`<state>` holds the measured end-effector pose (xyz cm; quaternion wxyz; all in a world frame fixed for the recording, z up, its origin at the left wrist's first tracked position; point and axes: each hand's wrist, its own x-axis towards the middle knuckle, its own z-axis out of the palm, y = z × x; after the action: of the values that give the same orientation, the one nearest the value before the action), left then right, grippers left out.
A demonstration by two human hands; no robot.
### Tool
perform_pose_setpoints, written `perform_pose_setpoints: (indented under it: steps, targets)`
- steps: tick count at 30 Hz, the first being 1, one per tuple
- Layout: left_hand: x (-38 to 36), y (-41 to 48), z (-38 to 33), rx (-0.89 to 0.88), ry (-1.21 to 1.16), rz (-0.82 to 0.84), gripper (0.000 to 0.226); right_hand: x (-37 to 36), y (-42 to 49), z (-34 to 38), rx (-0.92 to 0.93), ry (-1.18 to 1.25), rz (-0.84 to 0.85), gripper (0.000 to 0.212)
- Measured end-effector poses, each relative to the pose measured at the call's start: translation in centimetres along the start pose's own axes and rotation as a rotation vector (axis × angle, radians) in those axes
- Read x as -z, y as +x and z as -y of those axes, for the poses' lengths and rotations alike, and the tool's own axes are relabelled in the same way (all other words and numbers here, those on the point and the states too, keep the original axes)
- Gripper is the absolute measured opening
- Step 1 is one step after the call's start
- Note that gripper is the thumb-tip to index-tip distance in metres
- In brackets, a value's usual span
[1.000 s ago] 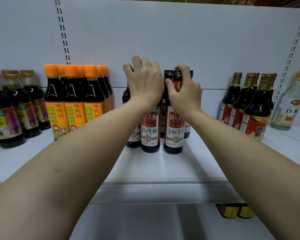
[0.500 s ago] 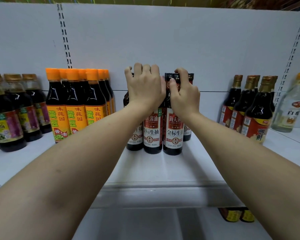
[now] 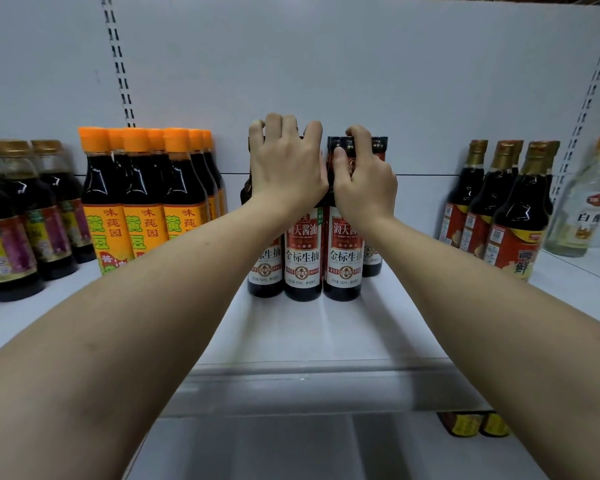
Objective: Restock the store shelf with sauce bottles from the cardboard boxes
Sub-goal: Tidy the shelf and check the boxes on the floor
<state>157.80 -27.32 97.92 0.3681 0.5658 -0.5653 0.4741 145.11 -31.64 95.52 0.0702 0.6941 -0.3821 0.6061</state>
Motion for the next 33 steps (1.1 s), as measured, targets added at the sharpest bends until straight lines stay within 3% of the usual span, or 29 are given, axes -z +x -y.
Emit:
perform_pose_setpoints:
  steps: [19, 24, 27, 33]
  targets:
    - [-1.0, 0.1, 0.0, -0.018, -0.007, 0.018, 0.027, -0.9, 0.3, -0.4, 0.010, -0.049, 0.007, 0.043]
    - [-0.4, 0.3, 0.1, 0.008, -0.014, 0.064, 0.021, -0.4, 0.3, 0.3, 0.002, -0.245, -0.005, 0.047]
    - [0.3, 0.3, 0.2, 0.019, -0.029, 0.131, 0.027, 0.3, 0.3, 1.1, -0.034, -0.370, 0.025, 0.058]
    - [3.6, 0.2, 0.4, 0.153, -0.123, 0.320, 0.061, 3.5, -0.1, 1.7, -0.068, -0.353, 0.136, 0.066]
